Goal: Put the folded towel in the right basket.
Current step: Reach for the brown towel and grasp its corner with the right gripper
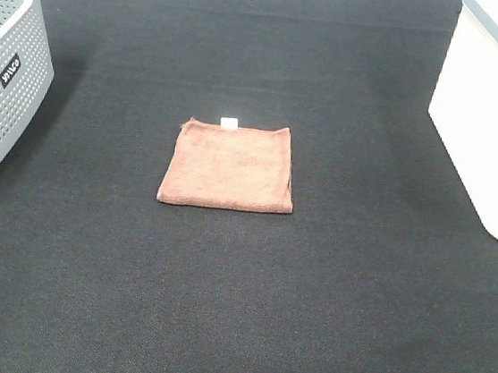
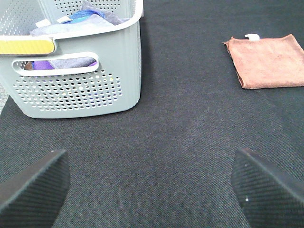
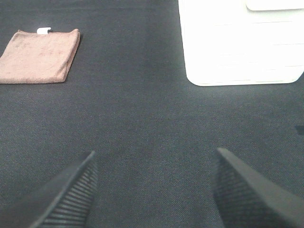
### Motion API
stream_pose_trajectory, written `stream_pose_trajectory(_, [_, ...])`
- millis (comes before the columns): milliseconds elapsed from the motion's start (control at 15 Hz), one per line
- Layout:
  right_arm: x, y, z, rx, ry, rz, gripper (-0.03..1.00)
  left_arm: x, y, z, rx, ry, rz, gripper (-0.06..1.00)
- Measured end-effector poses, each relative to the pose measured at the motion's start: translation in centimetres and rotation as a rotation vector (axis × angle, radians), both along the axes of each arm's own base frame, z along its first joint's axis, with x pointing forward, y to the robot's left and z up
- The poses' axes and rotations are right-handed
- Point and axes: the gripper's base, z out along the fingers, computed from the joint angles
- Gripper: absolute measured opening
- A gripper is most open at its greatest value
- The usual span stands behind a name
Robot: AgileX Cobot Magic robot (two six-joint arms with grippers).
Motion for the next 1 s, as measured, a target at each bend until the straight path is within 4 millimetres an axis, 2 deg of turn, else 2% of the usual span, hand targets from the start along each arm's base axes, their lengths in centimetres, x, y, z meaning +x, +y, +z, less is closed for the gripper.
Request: stream_pose_trajectory(1000, [0.00,0.00,0.00,0.000,0.000,0.000,0.65,0.00,0.00,0.00,0.000,0.000,0.000,0.87])
